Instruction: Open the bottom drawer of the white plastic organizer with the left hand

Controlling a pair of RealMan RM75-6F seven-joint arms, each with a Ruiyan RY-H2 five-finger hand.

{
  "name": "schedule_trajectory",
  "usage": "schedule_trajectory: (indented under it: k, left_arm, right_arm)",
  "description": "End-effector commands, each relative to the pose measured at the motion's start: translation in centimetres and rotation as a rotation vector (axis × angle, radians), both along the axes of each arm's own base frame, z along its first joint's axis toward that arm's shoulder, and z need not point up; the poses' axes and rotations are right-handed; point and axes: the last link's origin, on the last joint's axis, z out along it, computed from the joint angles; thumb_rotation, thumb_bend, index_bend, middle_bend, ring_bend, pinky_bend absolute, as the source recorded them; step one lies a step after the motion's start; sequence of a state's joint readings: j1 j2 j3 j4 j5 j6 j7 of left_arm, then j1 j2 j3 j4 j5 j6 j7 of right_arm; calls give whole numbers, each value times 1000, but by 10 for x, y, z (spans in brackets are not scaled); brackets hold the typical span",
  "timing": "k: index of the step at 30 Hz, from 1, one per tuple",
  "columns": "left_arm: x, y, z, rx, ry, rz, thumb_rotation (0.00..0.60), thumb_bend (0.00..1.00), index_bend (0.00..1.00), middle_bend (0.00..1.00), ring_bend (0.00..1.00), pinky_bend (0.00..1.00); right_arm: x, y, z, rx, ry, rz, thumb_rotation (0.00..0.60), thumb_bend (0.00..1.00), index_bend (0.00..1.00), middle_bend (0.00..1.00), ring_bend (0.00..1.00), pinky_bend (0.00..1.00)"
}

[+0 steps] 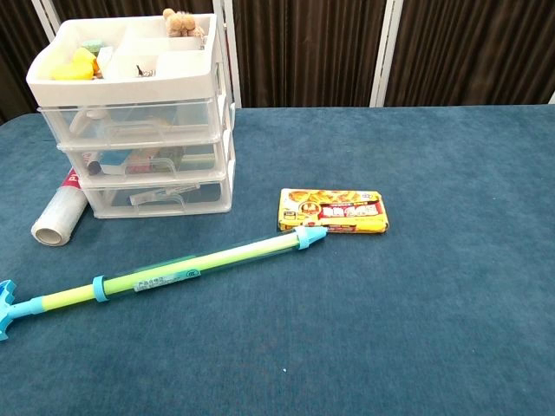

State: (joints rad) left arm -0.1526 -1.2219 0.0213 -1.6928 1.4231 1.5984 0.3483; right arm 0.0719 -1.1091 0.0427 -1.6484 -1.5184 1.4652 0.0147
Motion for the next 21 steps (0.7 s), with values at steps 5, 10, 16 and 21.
schedule_trajectory:
  k: [5, 10, 16, 21]
  left_arm:
    - [-1, 2, 0, -5, -10, 10, 600, 0, 0, 0, 0, 39]
    - [-1, 1, -1, -12, -14, 11, 600, 0, 0, 0, 0, 39]
    - [0, 5, -7, -38, -24, 32, 600, 2, 0, 0, 0, 51]
    - [7, 12, -15, -58, -34, 27, 600, 133, 0, 10, 3, 116]
  right_arm:
    - [0, 0, 0, 1, 5, 3, 600, 92, 0, 0, 0, 0]
    - [0, 0, 0, -1, 0, 0, 600, 92, 0, 0, 0, 0]
    - [-1, -1, -1, 2, 6, -10, 600, 92, 0, 0, 0, 0]
    - [-3, -1, 0, -1, 5, -16, 600, 92, 0, 0, 0, 0]
